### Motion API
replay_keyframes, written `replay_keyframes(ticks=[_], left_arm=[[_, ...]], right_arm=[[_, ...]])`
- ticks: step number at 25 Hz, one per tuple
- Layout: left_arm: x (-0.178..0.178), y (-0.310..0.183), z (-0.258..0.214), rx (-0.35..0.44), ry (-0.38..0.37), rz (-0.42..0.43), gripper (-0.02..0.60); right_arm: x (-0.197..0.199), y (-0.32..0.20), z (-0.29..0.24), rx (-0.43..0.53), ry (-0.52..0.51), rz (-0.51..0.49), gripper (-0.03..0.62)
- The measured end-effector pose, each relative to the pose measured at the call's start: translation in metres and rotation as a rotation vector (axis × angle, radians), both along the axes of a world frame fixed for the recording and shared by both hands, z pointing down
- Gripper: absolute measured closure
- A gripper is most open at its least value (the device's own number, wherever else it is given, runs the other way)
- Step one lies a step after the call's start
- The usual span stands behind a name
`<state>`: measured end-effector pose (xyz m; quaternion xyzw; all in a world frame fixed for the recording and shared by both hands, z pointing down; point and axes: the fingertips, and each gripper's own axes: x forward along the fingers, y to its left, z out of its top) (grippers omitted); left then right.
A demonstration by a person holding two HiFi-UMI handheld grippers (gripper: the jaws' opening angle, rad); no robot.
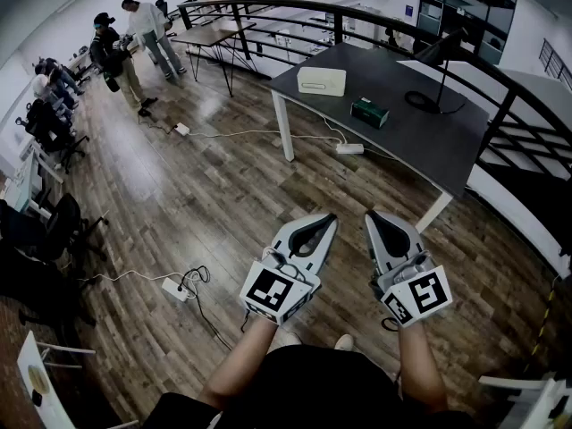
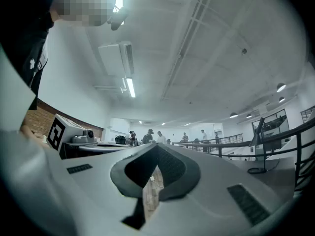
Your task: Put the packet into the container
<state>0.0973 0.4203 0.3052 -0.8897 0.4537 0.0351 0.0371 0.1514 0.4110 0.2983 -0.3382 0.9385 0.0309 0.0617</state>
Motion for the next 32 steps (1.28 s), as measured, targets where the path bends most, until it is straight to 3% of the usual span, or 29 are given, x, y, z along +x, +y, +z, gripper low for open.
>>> replay_keyframes(ticks=[17, 32], left_arm=[[0.008, 0.000, 0.002, 0.018, -0.034, -0.010, 0.575], [0.052, 0.005, 0.004, 0.018, -0.052, -0.039, 0.575]], right_arm=[[0.008, 0.002, 0.003, -0.005, -0.007, 0.009, 0.591], [0.049, 0.006, 0.006, -0.001, -0.011, -0.025, 0.591]])
